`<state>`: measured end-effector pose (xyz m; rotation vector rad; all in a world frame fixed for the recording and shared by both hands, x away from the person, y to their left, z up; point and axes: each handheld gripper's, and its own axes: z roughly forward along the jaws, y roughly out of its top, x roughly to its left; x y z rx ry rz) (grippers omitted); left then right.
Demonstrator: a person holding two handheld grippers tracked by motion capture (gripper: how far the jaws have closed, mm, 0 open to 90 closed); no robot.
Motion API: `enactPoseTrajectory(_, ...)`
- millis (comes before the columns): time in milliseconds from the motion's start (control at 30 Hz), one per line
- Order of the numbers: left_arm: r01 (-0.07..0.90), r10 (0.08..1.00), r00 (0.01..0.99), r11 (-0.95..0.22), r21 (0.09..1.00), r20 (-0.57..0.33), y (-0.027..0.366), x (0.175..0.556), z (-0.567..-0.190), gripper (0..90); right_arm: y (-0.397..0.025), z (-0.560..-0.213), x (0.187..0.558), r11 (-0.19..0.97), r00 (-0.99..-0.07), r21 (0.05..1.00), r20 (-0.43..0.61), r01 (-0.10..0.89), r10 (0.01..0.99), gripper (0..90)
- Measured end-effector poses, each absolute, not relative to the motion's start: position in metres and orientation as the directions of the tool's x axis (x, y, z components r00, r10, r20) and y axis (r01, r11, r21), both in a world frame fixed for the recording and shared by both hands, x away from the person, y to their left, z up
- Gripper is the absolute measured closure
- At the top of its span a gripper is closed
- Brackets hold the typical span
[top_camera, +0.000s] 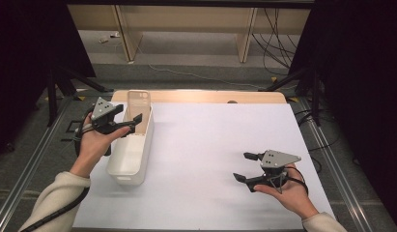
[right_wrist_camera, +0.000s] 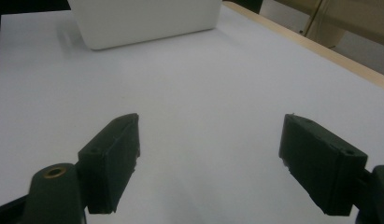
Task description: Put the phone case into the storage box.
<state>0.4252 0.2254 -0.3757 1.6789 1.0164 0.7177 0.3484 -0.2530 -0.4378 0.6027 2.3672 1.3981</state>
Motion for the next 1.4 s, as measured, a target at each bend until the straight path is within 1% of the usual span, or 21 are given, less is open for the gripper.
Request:
enactPoseTrajectory(467,0.274,0.853,0.521,-0.172,0.946,0.004,0.212,0.399,-0.376,20.2,-0.253,-0.437,0.348,0.429,-0.857,0.883,-0.064,0.19,0.511,21.6)
enactPoseTrajectory(567,0.28,0.848,0.529,-0.165,0.946,-0.008,0.21,0.394,-0.378,19.9,-0.253,-0.437,0.348,0.43,-0.857,0.883,-0.065,0.19,0.512,21.6)
enactPoseTrajectory(767,0.279,0.839,0.544,-0.176,0.944,-0.004,0.206,0.384,-0.382,19.7,-0.253,-0.437,0.348,0.43,-0.857,0.883,-0.065,0.189,0.51,21.6)
enactPoseTrajectory(1400,0.27,0.815,0.58,-0.192,0.943,-0.001,0.193,0.363,-0.393,15.5,-0.253,-0.437,0.348,0.428,-0.858,0.884,-0.063,0.189,0.51,21.6)
